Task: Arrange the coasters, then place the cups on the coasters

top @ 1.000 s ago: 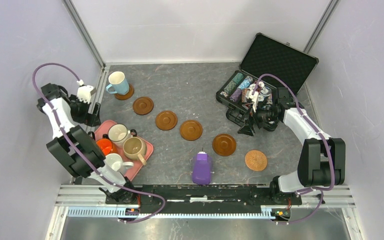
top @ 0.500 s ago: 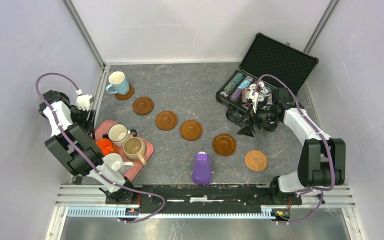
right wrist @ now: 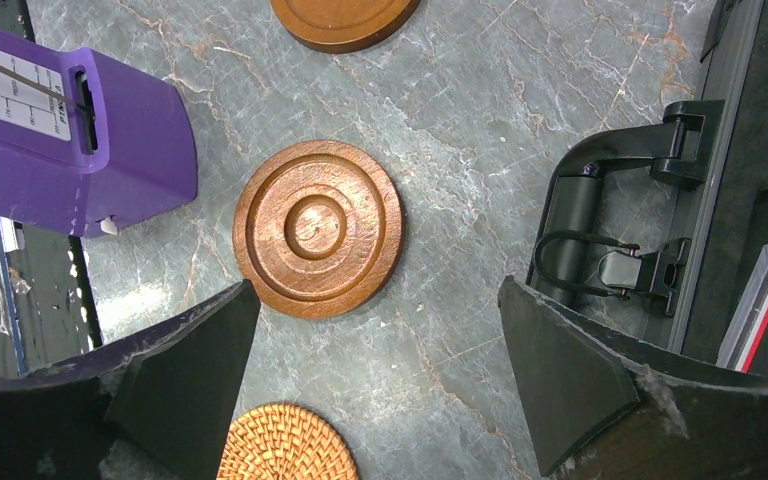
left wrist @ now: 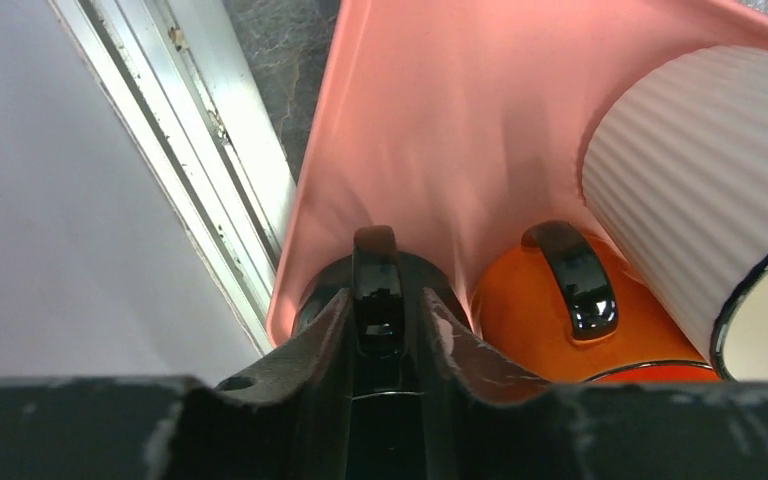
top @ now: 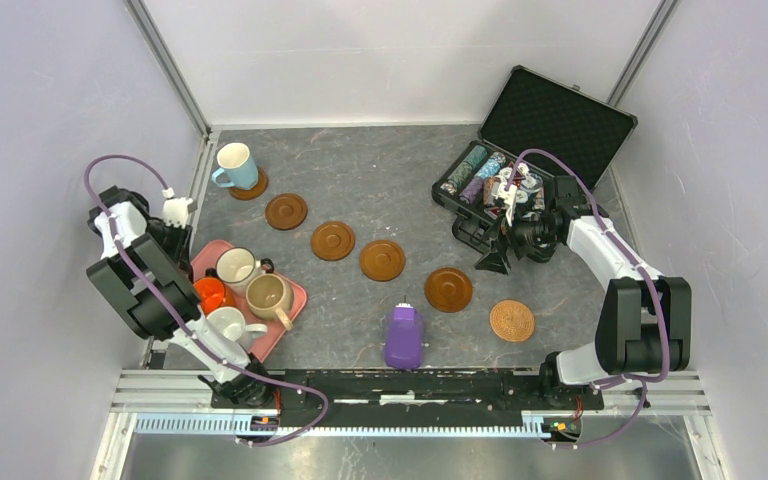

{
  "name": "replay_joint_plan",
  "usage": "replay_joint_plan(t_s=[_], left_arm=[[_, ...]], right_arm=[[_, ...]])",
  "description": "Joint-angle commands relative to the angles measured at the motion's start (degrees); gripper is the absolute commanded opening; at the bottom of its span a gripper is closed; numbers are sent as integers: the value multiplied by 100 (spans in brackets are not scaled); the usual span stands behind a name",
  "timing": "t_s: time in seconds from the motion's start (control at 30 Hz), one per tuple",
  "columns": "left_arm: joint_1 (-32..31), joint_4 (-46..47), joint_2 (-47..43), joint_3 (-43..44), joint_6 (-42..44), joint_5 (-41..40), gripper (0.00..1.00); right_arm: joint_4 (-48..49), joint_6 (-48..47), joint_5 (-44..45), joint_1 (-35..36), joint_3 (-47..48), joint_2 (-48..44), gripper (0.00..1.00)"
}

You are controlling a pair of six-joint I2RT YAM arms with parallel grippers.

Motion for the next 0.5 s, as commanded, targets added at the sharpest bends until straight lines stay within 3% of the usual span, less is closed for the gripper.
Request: replay_joint_plan(t_s=[0.0, 0.23, 0.47], left_arm=[[-230, -81, -48, 15, 79, 246, 31], [-902, -81, -222, -157, 736, 136, 19], [-1402, -201, -312, -179, 1632, 86, 18]], right_arm=[[-29, -111, -150, -18, 10, -142, 98], [-41, -111, -154, -21, 29, -119, 98], [-59, -120, -150, -23, 38, -134, 98]])
